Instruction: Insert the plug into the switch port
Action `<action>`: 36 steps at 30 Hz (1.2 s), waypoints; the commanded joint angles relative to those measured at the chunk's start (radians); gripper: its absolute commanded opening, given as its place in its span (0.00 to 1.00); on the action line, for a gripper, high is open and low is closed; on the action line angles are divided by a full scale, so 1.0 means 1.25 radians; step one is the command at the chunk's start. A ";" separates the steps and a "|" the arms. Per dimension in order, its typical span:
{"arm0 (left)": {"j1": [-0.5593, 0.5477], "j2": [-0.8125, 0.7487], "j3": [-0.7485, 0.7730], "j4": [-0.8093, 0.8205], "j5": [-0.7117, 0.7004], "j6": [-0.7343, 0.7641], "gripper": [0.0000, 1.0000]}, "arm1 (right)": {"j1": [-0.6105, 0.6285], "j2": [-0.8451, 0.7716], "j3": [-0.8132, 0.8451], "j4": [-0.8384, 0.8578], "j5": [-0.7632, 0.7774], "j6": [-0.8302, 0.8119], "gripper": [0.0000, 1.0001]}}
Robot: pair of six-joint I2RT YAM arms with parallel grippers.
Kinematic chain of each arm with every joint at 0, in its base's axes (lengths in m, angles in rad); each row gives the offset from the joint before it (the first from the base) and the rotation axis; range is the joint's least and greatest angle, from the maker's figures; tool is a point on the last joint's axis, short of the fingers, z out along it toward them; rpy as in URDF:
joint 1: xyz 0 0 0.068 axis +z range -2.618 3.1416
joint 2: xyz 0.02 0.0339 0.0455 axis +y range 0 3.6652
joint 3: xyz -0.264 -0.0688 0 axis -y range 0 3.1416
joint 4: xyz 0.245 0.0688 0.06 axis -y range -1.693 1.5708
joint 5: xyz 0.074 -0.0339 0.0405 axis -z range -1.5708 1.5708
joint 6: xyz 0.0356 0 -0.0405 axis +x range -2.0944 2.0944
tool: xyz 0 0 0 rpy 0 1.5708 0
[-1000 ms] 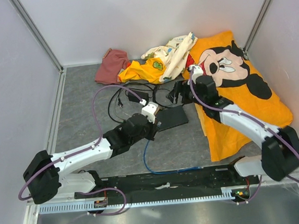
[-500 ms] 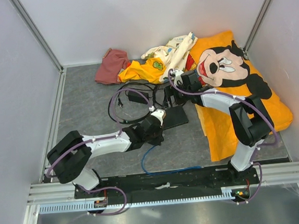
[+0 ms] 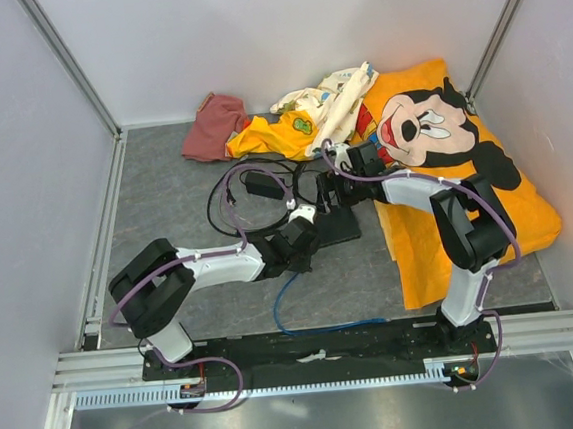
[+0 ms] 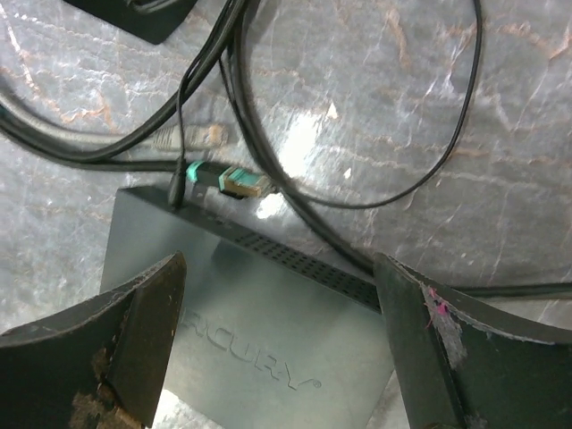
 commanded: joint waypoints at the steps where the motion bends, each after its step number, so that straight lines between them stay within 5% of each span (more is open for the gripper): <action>1: 0.035 0.016 0.023 -0.025 -0.073 -0.016 0.01 | -0.001 -0.064 -0.056 -0.065 -0.046 0.033 0.93; 13: 0.134 0.012 0.021 0.108 -0.022 0.181 0.02 | 0.032 -0.355 -0.401 0.118 -0.061 0.272 0.92; 19: 0.135 -0.089 -0.044 0.117 0.007 0.288 0.01 | 0.031 -0.436 -0.347 0.044 0.090 0.147 0.93; 36: 0.171 -0.068 -0.090 0.180 0.151 0.433 0.02 | 0.032 -0.157 -0.175 0.160 -0.002 0.062 0.93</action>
